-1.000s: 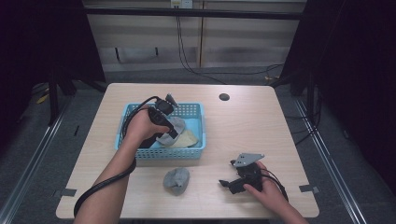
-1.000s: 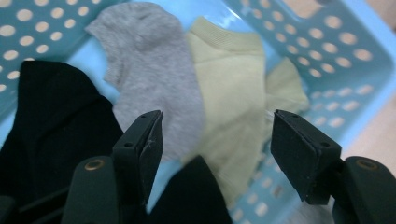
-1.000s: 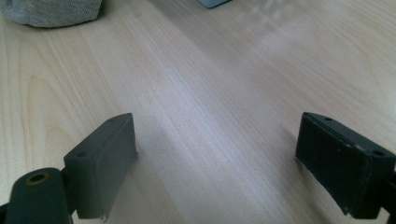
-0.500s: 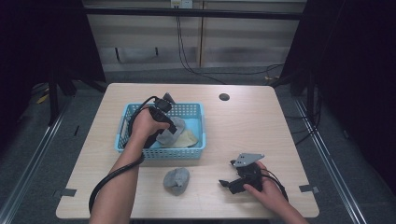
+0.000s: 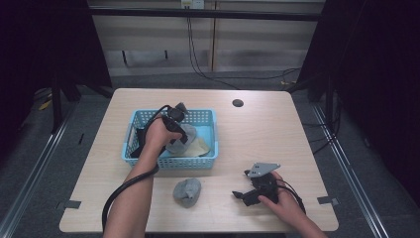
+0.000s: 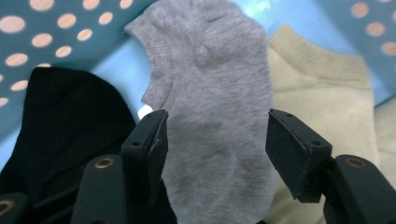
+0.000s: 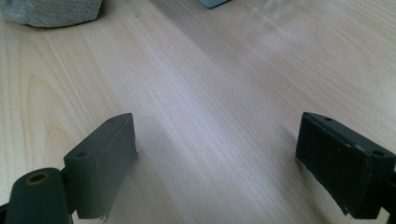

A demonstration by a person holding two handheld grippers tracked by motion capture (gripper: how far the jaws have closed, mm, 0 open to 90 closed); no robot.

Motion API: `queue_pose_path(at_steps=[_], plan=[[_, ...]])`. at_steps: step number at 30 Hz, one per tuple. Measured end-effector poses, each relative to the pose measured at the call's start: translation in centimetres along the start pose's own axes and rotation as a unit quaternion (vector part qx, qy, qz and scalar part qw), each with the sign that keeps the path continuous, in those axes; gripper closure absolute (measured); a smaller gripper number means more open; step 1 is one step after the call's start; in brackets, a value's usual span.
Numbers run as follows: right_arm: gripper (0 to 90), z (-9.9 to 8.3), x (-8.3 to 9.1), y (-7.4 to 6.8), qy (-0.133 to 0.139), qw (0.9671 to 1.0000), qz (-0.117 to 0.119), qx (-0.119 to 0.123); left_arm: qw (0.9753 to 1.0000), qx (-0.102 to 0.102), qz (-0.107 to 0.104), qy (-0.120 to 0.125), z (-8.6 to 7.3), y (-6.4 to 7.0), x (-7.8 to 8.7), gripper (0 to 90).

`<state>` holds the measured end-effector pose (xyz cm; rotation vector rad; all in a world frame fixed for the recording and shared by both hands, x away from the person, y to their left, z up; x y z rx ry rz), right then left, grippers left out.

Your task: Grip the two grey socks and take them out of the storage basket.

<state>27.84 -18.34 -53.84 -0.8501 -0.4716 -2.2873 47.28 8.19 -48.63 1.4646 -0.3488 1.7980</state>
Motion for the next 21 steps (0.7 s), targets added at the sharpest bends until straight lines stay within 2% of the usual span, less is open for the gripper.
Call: queue_pose_path(at_steps=[3,6,8,10,13,15,17,21], plan=[[11.8,0.0,0.0,0.0,0.0,1.0,0.0,0.0,1.0,0.0,-0.003,-0.004,-0.2,-0.1,-0.4,42.4],[11.7,0.0,0.0,0.0,0.0,1.0,0.0,0.0,0.9999,0.004,-0.013,-0.006,-0.4,-0.2,-0.8,49.3],[11.7,0.0,0.0,0.0,0.0,1.0,0.0,-0.001,0.9999,0.002,-0.009,-0.009,-0.4,-0.2,-0.9,53.7],[11.7,0.0,0.0,0.0,0.0,1.0,0.0,0.0,0.9995,0.001,-0.012,-0.029,-0.6,0.0,-1.4,60.2],[11.7,0.0,0.0,0.0,0.0,1.0,0.0,-0.001,0.9991,0.01,-0.014,-0.038,-0.5,0.3,-1.6,68.2],[11.8,0.0,0.0,0.0,0.0,1.0,0.0,-0.001,0.9985,0.015,-0.009,-0.052,-0.4,0.5,-1.5,75.9],[11.8,0.0,0.0,-0.1,-0.002,1.0,0.002,-0.002,0.9979,0.016,-0.006,-0.062,-0.3,0.6,-1.3,79.6],[11.7,0.0,0.0,-0.1,-0.002,1.0,0.002,-0.002,0.9986,0.014,-0.008,-0.051,0.0,0.7,-0.4,80.6]])
Point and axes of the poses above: each handheld gripper's, and its own axes: x roughly backward along the jaws, z roughly out of its top, y roughly to its right, the point moved 4 cm from there along -x, roughly forward along the jaws, and after that the axes turned 11 degrees about -z, right-handed, at the moved point
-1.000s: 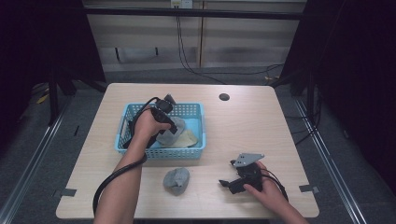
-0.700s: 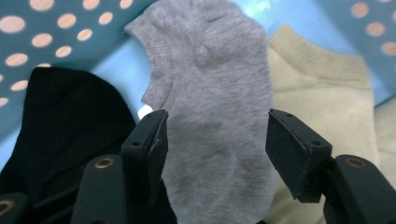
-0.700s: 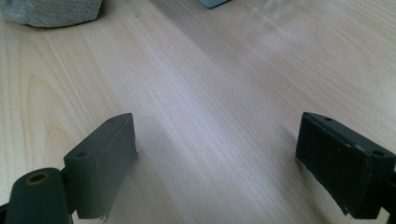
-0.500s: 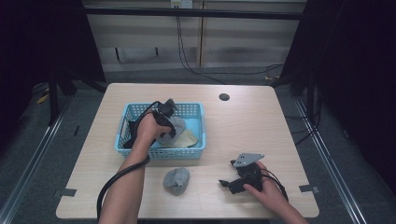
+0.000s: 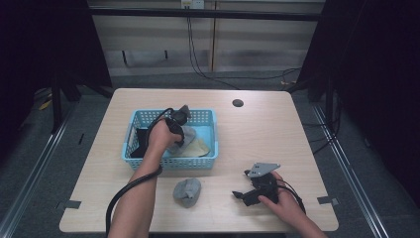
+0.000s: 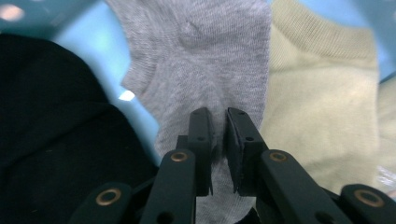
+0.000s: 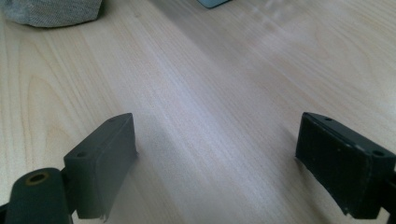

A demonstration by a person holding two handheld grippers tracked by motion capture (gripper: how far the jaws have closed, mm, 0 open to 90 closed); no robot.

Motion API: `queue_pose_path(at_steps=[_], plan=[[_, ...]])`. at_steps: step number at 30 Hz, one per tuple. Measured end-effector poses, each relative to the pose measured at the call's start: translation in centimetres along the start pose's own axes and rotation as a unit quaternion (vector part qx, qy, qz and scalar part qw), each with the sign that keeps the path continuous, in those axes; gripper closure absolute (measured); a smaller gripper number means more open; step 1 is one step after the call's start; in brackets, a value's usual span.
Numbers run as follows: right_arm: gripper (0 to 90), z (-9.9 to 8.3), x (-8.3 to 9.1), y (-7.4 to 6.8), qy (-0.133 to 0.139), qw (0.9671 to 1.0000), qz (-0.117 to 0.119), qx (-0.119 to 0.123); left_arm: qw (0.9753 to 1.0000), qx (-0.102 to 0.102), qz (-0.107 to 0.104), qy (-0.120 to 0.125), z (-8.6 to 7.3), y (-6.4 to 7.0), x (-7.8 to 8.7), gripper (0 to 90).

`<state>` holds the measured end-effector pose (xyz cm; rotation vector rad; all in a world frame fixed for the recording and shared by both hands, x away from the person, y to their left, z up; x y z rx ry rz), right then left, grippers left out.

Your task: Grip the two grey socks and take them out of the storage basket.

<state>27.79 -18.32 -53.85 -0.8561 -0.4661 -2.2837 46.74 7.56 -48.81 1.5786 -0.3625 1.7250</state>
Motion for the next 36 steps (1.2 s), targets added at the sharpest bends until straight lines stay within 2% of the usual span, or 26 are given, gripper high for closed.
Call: queue_pose_path(at_steps=[3,5,8,13,17,19,24,36], plan=[[11.7,0.0,0.0,0.0,0.0,1.0,0.0,0.0,0.9999,-0.005,-0.006,0.014,0.0,0.2,1.5,80.6],[11.7,0.0,0.0,0.0,0.002,1.0,-0.002,0.002,0.9997,-0.001,-0.011,0.022,0.0,0.4,2.2,80.6],[11.7,0.0,0.0,0.0,0.002,1.0,-0.002,0.002,0.9995,-0.001,-0.011,0.029,-0.1,0.6,3.3,80.7],[11.7,0.0,0.0,0.0,0.001,1.0,-0.002,0.002,0.9989,-0.009,-0.028,0.037,-0.1,1.4,4.7,81.0],[11.8,0.0,0.0,0.0,0.002,1.0,-0.002,0.002,0.999,-0.011,-0.031,0.03,-0.1,1.8,5.4,81.1],[11.7,0.0,0.0,0.0,0.001,1.0,-0.001,0.001,0.9987,-0.011,-0.039,0.029,-0.1,2.1,5.9,81.1],[11.7,0.0,0.0,0.0,-0.001,1.0,0.0,0.001,0.9985,-0.025,-0.044,0.02,0.0,2.7,7.1,81.2],[11.8,0.0,0.0,0.0,0.0,1.0,0.0,0.0,0.9976,-0.041,-0.055,0.005,-0.3,4.1,9.3,81.1]])
Point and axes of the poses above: each handheld gripper's, and its own axes: x roughly backward along the jaws, z roughly out of its top, y roughly to its right, the point moved 4 cm from there along -x, roughly forward along the jaws, and after that the axes turned 11 degrees about -z, right-handed, at the moved point
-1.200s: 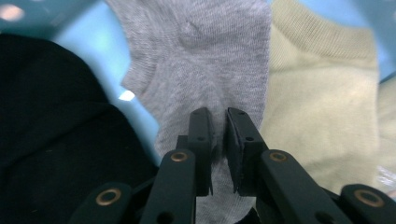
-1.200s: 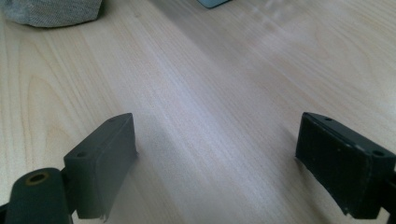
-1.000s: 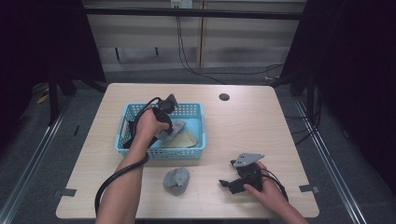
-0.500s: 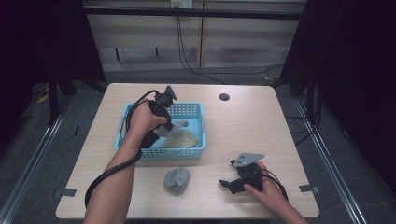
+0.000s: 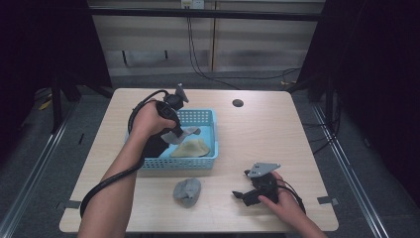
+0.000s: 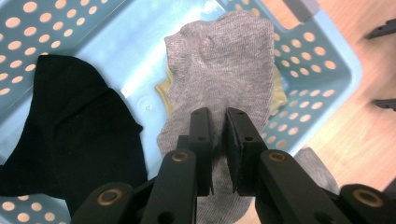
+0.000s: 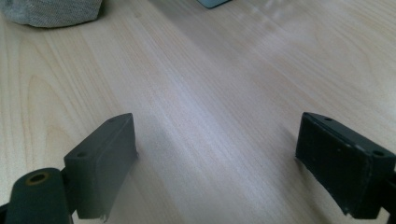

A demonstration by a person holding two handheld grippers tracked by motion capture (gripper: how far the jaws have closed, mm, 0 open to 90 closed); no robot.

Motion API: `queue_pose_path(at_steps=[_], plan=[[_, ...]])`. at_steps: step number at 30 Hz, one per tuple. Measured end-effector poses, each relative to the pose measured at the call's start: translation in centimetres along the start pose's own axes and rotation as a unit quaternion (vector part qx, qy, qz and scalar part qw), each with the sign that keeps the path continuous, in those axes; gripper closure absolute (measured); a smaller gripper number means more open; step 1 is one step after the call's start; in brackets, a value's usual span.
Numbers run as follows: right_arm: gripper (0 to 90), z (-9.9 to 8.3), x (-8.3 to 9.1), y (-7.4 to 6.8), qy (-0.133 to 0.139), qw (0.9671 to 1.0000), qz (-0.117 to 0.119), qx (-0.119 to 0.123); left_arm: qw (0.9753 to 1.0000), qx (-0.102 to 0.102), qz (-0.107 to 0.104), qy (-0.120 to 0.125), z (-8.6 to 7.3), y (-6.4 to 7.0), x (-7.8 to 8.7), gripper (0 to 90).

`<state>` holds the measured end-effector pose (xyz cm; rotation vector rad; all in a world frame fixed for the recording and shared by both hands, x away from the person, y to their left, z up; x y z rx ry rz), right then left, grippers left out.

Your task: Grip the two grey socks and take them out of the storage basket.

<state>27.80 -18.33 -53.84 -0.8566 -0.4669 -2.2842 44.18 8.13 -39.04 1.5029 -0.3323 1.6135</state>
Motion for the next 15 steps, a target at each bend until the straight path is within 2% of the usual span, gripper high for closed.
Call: queue_pose_path(at_steps=[10,15], plan=[[11.8,0.0,0.0,0.0,0.0,1.0,0.0,0.0,0.9998,-0.019,-0.001,-0.002,-0.2,1.4,1.6,81.2],[11.7,0.0,0.0,0.0,0.0,1.0,0.001,0.0,0.9998,-0.022,-0.002,-0.002,-0.4,2.3,2.3,81.2]])
Point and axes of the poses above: each handheld gripper's, and its own axes: x roughly backward along the jaws, z roughly out of its top, y roughly to its right, the point moved 4 cm from there along -x, roughly forward along the jaws, and after that the axes turned 11 degrees about -z, right-handed, at the moved point
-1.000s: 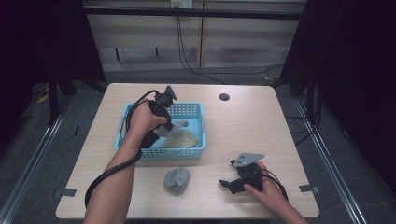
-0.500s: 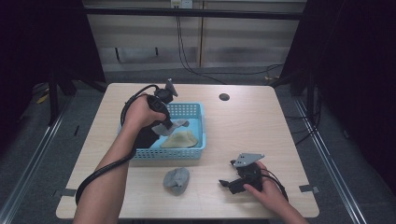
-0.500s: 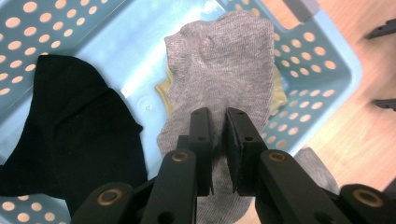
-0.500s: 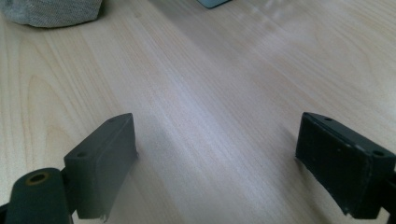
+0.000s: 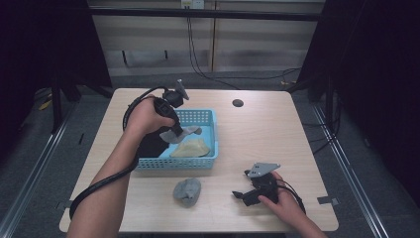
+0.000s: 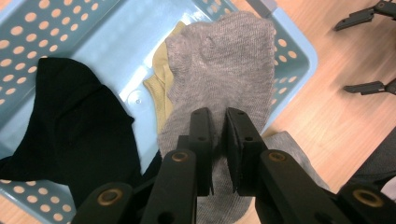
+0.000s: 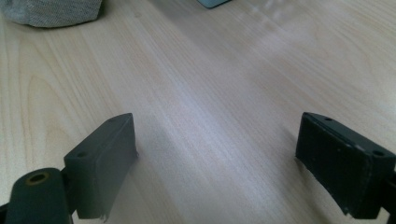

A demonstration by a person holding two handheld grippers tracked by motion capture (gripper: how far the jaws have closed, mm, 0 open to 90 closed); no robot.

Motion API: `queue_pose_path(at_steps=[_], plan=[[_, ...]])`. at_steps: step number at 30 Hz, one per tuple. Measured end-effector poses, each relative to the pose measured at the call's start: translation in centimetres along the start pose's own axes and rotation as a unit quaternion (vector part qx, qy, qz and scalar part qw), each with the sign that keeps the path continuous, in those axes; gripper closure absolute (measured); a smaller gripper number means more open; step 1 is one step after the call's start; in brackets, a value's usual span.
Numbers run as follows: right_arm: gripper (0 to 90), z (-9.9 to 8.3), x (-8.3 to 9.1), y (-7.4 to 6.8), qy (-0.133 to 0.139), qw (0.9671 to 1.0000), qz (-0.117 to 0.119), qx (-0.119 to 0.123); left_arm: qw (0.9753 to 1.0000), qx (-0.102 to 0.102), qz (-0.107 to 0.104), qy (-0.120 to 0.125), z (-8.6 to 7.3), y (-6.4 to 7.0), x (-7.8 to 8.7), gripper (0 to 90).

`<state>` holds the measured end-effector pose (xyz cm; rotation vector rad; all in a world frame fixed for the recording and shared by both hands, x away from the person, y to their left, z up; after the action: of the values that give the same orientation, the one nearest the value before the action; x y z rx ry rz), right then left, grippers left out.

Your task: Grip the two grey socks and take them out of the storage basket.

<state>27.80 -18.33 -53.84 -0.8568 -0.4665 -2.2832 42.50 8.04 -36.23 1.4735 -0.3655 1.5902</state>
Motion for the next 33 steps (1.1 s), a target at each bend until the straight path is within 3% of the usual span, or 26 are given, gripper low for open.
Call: queue_pose_path(at_steps=[9,19,33], plan=[[11.8,0.0,0.0,0.0,0.001,1.0,0.0,0.0,0.9996,-0.026,-0.006,-0.002,0.0,1.7,0.6,81.1],[11.8,0.0,0.0,0.0,0.001,1.0,0.001,0.0,0.9978,-0.065,-0.013,0.001,0.3,4.5,0.6,81.1],[11.8,0.0,0.0,0.0,0.001,1.0,0.001,-0.001,0.9933,-0.114,-0.023,0.004,-0.3,7.8,0.4,81.1]])
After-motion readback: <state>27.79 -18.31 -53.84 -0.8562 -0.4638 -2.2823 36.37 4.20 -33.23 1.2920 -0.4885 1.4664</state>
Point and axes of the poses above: each handheld gripper's, and its own axes: x roughly backward along the jaws, z roughly out of its top, y roughly to its right, the point moved 4 cm from there along -x, roughly forward along the jaws, and after that the axes turned 11 degrees about -z, right-handed, at the moved point
